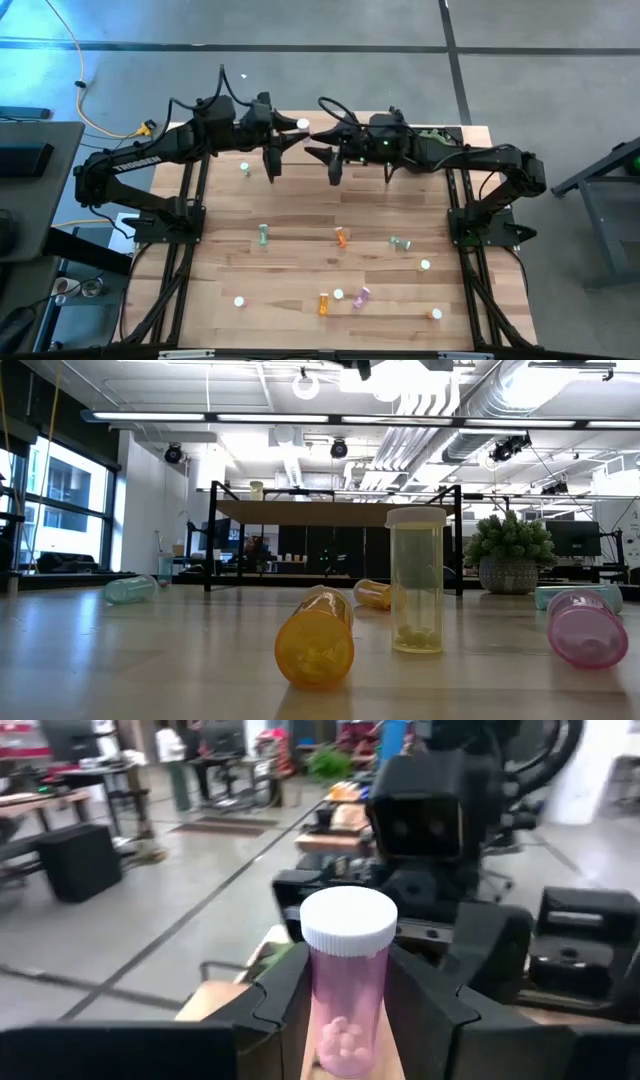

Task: Pick and place medicine bottles onto shelf by color
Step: Put the top pink pill bottle on the shelf

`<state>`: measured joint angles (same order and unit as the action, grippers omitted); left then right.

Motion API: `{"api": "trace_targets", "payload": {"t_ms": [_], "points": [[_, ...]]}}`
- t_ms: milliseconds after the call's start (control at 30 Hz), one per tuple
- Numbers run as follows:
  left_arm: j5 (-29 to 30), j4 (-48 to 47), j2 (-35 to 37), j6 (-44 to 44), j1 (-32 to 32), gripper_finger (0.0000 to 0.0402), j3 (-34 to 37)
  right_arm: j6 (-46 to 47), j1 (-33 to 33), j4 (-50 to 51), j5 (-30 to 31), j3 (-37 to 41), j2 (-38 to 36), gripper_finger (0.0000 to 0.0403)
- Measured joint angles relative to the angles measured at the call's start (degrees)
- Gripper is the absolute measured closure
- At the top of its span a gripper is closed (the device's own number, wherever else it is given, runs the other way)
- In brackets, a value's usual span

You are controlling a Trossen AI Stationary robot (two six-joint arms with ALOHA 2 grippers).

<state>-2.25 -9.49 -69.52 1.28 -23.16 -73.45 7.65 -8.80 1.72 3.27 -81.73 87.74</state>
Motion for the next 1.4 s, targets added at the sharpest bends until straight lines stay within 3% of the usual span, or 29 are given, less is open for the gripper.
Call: {"api": "trace_targets", "payload": {"t_ms": [300,567,767,1000,1400], "points": [[6.9,-6.1,-0.3,2.0,-0.1,0.0296,0.0,-3.6,-6.7,12.3,0.2,-0.4,-1.0,0.0217],[10.4,-7.2,-4.3,1.9,-0.2,0.0296,0.0,-9.5,-13.6,18.2,-1.7,-10.6,-1.3,0.0217],[12.9,-4.6,-9.2,2.0,-0.1,0.0296,0.0,-12.7,-16.6,20.3,-9.9,-16.2,-1.4,0.0217],[13.6,2.5,-14.8,2.9,-0.1,0.0296,0.0,-13.1,-18.2,23.7,-17.1,-16.9,-0.9,0.0217],[18.1,7.8,-19.2,5.0,-0.2,0.0296,0.0,-12.6,-18.2,32.5,-17.9,-16.8,3.4,0.0217]]}}
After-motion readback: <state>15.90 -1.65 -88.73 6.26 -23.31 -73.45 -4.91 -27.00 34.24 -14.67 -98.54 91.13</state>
